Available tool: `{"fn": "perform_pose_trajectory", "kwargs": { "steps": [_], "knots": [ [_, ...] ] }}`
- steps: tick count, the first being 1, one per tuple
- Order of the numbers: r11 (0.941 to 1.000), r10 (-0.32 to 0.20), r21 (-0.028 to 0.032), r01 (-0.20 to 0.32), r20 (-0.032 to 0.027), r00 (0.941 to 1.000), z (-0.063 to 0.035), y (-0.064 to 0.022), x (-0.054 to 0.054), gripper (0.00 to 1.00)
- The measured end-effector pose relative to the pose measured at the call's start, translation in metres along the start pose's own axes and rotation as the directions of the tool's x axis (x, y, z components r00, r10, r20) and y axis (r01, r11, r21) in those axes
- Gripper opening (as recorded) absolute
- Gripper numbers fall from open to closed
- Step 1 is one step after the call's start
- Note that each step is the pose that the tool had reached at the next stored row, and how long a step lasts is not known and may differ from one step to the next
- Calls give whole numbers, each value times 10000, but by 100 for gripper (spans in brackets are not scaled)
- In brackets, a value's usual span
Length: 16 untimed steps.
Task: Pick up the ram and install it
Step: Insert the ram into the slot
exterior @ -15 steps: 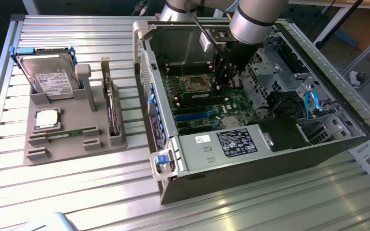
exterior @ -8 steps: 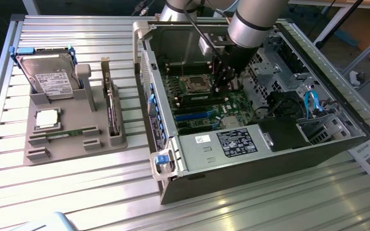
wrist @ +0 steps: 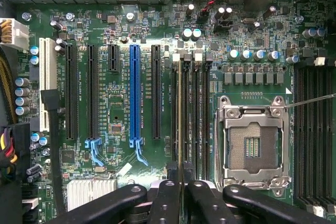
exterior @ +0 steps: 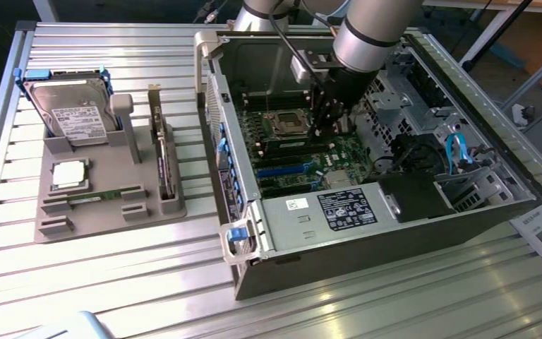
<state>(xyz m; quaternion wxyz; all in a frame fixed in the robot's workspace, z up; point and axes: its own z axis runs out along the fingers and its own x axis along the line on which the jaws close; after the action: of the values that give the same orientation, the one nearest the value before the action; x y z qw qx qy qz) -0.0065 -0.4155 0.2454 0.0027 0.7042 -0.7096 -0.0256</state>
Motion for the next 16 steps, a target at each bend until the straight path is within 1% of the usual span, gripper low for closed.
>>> {"fn": "perform_pose_trajectory", "kwargs": {
  "steps": [8, 12, 16],
  "knots": [
    [10000, 0, 1, 0, 1, 10000, 1, -8, 0, 12],
    [10000, 0, 1, 0, 1, 10000, 3, 2, 1, 12],
    [10000, 0, 1, 0, 2, 10000, 23, 4, 5, 12]
  ]
}}
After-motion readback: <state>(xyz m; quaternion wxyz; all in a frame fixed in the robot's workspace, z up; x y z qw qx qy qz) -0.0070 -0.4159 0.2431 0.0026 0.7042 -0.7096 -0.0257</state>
